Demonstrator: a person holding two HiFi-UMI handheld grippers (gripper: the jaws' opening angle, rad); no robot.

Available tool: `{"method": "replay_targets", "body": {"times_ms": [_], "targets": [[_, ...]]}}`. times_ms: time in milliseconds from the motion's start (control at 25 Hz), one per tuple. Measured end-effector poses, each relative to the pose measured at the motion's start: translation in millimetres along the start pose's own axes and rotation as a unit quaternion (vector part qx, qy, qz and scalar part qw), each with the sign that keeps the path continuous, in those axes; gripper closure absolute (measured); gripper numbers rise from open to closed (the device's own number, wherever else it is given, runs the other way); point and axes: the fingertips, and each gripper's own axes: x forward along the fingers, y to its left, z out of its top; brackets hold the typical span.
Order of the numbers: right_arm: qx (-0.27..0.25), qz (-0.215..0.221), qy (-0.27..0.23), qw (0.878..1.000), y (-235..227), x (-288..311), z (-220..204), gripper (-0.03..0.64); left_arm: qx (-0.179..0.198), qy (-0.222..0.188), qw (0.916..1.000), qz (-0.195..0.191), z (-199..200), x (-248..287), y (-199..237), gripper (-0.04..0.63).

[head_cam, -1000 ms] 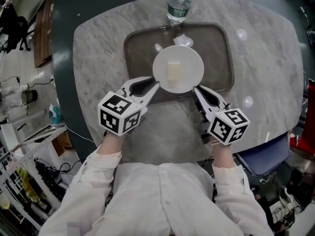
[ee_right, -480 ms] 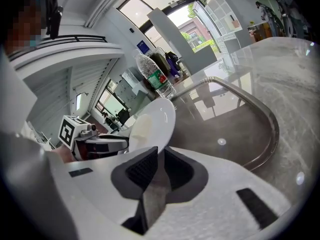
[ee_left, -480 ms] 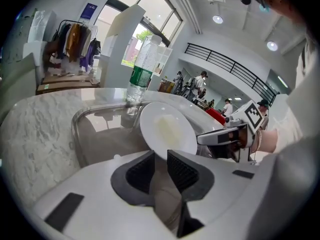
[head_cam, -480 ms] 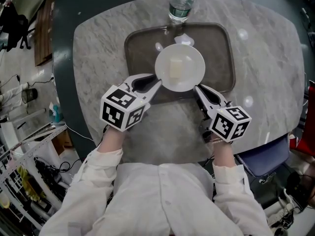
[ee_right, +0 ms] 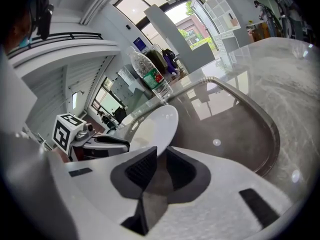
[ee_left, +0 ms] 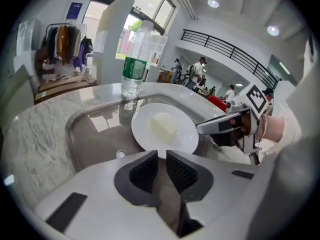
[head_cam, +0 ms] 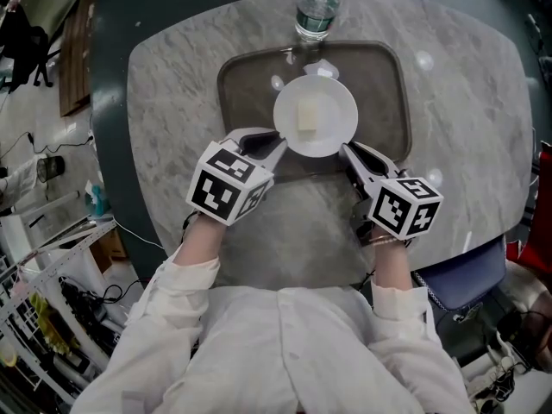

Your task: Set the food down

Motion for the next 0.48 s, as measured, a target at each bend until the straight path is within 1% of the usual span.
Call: {"method": "replay_targets", "body": {"times_ms": [200, 360, 480], "targets": [[-0.013, -0.017, 0.006, 1.000, -3.2, 0.6, 2.5, 0.586, -0.013, -0.005, 0.9999, -0.004, 1.8, 3.0, -2.1, 0.535], [-0.039, -0.032, 0.012, 0.999, -4.4, 2.9, 4.3, 0.583, -0.016, -0.010, 0.9998, -0.007, 3.0, 3.8, -2.7, 0.535], [-0.056, -0.043, 0.018, 0.997, -4.0, 6.4, 4.0, 0.538, -0.024, -0.016, 0.9995, -0.010, 4.1, 3.8, -3.3, 0.535]]}}
